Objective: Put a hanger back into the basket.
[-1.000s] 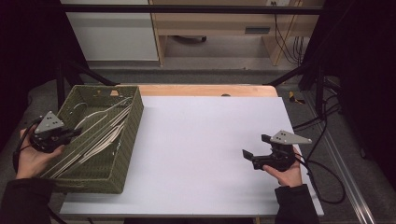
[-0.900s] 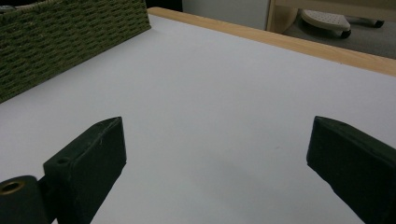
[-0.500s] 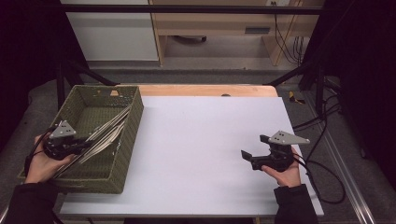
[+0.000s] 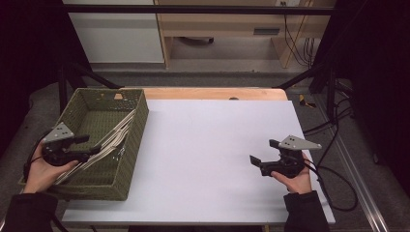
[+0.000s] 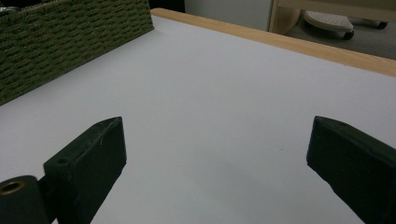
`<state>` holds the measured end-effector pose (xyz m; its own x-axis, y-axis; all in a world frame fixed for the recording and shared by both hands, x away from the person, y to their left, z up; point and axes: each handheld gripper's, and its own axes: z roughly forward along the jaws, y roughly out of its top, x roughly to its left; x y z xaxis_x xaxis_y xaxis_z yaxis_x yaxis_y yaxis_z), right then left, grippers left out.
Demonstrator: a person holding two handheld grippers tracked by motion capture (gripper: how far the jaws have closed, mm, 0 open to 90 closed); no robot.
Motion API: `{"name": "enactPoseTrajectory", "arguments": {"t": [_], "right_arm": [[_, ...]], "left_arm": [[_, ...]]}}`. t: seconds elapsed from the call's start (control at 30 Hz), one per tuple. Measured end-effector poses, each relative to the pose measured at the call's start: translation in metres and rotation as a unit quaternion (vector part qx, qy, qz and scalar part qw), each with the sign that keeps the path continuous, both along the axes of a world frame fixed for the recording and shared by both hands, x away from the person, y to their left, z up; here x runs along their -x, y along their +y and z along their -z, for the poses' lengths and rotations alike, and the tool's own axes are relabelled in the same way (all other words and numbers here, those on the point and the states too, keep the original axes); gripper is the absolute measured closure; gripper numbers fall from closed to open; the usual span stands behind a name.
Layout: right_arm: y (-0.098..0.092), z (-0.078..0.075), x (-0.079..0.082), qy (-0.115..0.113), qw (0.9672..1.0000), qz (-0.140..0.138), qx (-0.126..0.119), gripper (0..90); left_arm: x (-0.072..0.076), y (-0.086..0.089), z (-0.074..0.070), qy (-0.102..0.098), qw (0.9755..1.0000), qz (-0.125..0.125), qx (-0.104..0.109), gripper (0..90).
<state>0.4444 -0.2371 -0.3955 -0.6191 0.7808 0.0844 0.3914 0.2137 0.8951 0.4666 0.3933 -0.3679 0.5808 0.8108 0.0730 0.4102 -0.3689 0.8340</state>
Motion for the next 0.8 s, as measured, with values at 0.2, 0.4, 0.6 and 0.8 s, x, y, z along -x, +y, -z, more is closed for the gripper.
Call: {"name": "enactPoseTrajectory", "arguments": {"t": [0.2, 0.4, 0.6, 0.8], "right_arm": [[0.000, 0.000, 0.000, -0.006, 1.0000, 0.001, -0.004, 4.8], [-0.001, -0.001, 0.001, -0.012, 0.9999, 0.000, -0.010, 4.6], [-0.004, -0.003, 0.003, -0.023, 0.9996, -0.004, -0.014, 4.2], [-0.006, -0.004, 0.004, -0.031, 0.9993, -0.002, -0.020, 3.4]], "left_arm": [[0.013, -0.021, -0.015, -0.039, 0.9964, -0.007, 0.075, 19.6], [0.024, -0.054, -0.022, -0.060, 0.9908, 0.018, 0.120, 14.7], [0.031, -0.085, -0.021, -0.071, 0.9883, 0.045, 0.127, 12.8], [0.035, -0.105, -0.014, -0.063, 0.9869, 0.068, 0.132, 12.6]]}}
